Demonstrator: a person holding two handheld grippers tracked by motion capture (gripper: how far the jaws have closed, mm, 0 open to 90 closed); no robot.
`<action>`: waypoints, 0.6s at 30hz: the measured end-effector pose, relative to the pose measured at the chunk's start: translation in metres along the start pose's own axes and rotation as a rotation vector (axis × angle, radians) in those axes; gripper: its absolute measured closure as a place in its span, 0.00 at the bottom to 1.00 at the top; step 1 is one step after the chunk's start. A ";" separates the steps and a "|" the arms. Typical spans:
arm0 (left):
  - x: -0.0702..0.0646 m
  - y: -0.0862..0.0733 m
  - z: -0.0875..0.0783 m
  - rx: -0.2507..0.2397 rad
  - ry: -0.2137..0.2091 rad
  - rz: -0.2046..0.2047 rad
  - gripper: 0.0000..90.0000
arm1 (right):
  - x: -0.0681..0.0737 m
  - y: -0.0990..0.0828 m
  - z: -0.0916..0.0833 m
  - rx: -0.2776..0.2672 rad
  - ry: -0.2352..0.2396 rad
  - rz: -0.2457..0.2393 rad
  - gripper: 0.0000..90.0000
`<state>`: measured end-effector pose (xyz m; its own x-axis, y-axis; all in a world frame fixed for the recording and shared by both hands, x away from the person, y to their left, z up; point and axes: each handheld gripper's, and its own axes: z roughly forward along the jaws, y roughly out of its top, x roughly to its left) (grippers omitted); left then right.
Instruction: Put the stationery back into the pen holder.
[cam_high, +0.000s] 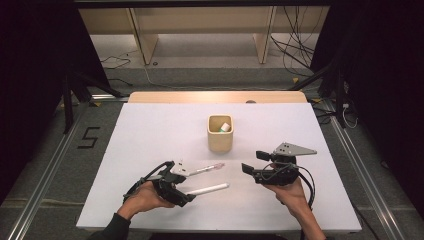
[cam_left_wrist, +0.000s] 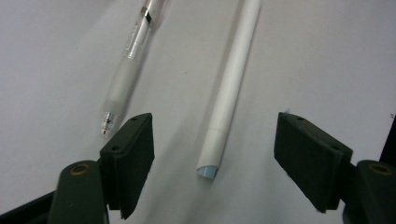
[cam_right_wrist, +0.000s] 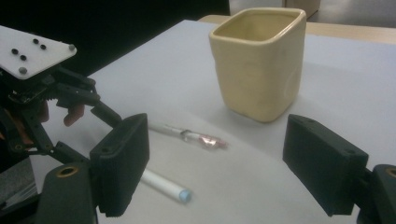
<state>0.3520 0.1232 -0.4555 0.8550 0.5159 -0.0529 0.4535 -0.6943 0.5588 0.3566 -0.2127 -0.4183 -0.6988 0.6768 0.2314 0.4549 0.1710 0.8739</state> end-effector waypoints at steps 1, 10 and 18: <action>0.000 0.000 0.001 0.010 0.001 0.012 0.33 | 0.000 -0.002 0.000 0.001 -0.001 -0.001 0.26; -0.004 0.009 0.007 0.076 -0.002 0.066 0.45 | 0.001 -0.019 -0.006 0.029 -0.003 0.010 0.26; -0.004 0.015 0.014 0.135 -0.010 0.093 0.54 | 0.002 -0.026 -0.010 0.039 0.001 0.013 0.26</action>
<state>0.3590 0.1032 -0.4585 0.8972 0.4415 -0.0142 0.4010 -0.8006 0.4452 0.3379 -0.2226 -0.4359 -0.6929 0.6789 0.2431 0.4856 0.1901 0.8533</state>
